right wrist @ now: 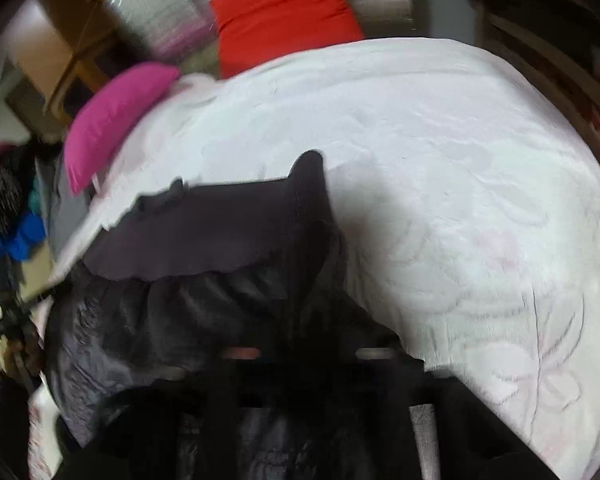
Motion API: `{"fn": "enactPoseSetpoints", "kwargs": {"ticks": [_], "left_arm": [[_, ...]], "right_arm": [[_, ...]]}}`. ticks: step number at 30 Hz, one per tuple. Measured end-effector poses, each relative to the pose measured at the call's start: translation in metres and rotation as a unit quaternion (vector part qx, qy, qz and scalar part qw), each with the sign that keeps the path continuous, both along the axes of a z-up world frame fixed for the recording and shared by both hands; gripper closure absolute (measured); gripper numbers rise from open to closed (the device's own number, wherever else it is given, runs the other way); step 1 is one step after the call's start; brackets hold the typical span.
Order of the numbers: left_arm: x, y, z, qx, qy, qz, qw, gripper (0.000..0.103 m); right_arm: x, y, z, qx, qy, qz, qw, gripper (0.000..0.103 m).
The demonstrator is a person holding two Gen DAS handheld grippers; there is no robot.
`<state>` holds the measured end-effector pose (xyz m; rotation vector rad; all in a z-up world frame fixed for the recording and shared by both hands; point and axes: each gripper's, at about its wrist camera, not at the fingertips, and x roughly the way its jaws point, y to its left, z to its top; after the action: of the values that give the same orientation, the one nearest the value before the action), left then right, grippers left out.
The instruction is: Fold large clothes
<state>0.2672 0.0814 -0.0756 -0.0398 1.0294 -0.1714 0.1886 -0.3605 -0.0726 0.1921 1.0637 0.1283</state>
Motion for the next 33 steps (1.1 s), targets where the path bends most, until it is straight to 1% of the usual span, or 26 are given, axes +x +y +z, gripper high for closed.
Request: {"fn": "enactPoseSetpoints", "kwargs": {"ticks": [1,3,4,5,6,7,8,9,11,12,13,14,15,16,17,18,19,20,21,22,24,27,30,31,32,33], "left_arm": [[-0.011,0.005,0.001,0.0,-0.009,0.006,0.9999,0.09],[-0.011,0.011,-0.001,0.002,-0.018,0.019,0.9997,0.091],[-0.009,0.013,-0.005,0.0,-0.018,0.029,0.9994,0.091],[-0.004,0.016,-0.012,0.0,-0.012,0.039,0.9992,0.091],[0.004,0.013,-0.024,0.01,0.004,0.041,0.9991,0.091],[0.007,0.008,-0.028,0.024,0.002,0.038,0.999,0.09],[0.008,0.001,-0.027,0.049,-0.007,0.035,0.9982,0.09],[0.008,-0.004,-0.024,0.066,-0.012,0.036,0.9971,0.088],[0.006,-0.006,-0.02,0.079,-0.011,0.037,0.9961,0.083],[0.002,-0.005,-0.015,0.084,-0.017,0.041,0.9955,0.08],[0.0,-0.003,-0.01,0.084,-0.025,0.045,0.9952,0.08],[-0.008,-0.001,-0.001,0.083,-0.035,0.051,0.9946,0.08],[-0.018,0.002,0.011,0.078,-0.049,0.06,0.9939,0.077],[-0.027,0.004,0.021,0.075,-0.064,0.063,0.9932,0.075],[-0.034,0.004,0.027,0.074,-0.077,0.064,0.9922,0.069],[-0.051,0.001,0.04,0.075,-0.102,0.066,0.9898,0.059],[-0.063,-0.002,0.047,0.073,-0.118,0.067,0.9881,0.054],[-0.077,-0.008,0.053,0.067,-0.132,0.066,0.9867,0.044],[-0.09,-0.015,0.057,0.058,-0.143,0.062,0.986,0.038],[-0.097,-0.021,0.058,0.052,-0.148,0.058,0.9859,0.037],[-0.12,-0.044,0.052,0.039,-0.151,0.038,0.9871,0.036],[-0.137,-0.072,0.033,0.036,-0.141,0.013,0.9893,0.036],[-0.139,-0.089,0.0,0.069,-0.111,0.009,0.9914,0.036],[-0.137,-0.09,-0.008,0.075,-0.101,0.013,0.992,0.036],[-0.135,-0.089,-0.017,0.072,-0.089,0.016,0.9932,0.035],[-0.134,-0.087,-0.024,0.069,-0.089,0.014,0.9935,0.035]], "right_arm": [[-0.003,0.006,0.009,-0.021,-0.014,0.006,1.0,0.095],[-0.01,0.008,0.028,-0.047,-0.05,0.002,0.998,0.095],[-0.009,0.005,0.029,-0.056,-0.059,-0.007,0.997,0.095],[-0.004,0.0,0.02,-0.057,-0.047,-0.016,0.997,0.095],[0.003,-0.006,0.003,-0.05,-0.027,-0.027,0.998,0.095],[0.007,-0.007,-0.011,-0.054,-0.012,-0.031,0.998,0.095],[0.009,-0.004,-0.025,-0.063,0.001,-0.034,0.997,0.095],[0.01,-0.002,-0.031,-0.06,0.002,-0.044,0.997,0.095],[0.005,-0.007,-0.028,-0.052,-0.006,-0.068,0.996,0.093],[0.001,-0.011,-0.024,-0.045,-0.007,-0.084,0.995,0.086],[-0.002,-0.014,-0.021,-0.04,-0.007,-0.093,0.995,0.074],[-0.008,-0.017,-0.013,-0.044,-0.012,-0.11,0.993,0.067],[-0.018,-0.018,-0.001,-0.047,-0.029,-0.119,0.991,0.054],[-0.022,-0.015,0.009,-0.049,-0.044,-0.124,0.99,0.046],[-0.035,-0.012,0.023,-0.053,-0.069,-0.132,0.987,0.044],[-0.045,-0.01,0.031,-0.054,-0.089,-0.136,0.985,0.043],[-0.057,-0.003,0.041,-0.052,-0.11,-0.137,0.983,0.041],[-0.07,0.007,0.048,-0.045,-0.127,-0.133,0.982,0.039],[-0.081,0.018,0.052,-0.041,-0.142,-0.126,0.981,0.037],[-0.091,0.03,0.053,-0.041,-0.15,-0.115,0.981,0.035],[-0.098,0.058,0.043,-0.047,-0.148,-0.09,0.984,0.034],[-0.104,0.086,0.019,-0.065,-0.134,-0.057,0.987,0.034],[-0.109,0.096,0.0,-0.087,-0.114,-0.053,0.988,0.034],[-0.106,0.095,-0.011,-0.093,-0.096,-0.054,0.99,0.033],[-0.105,0.091,-0.02,-0.083,-0.087,-0.054,0.991,0.032],[-0.106,0.086,-0.023,-0.074,-0.093,-0.057,0.991,0.03]]}}
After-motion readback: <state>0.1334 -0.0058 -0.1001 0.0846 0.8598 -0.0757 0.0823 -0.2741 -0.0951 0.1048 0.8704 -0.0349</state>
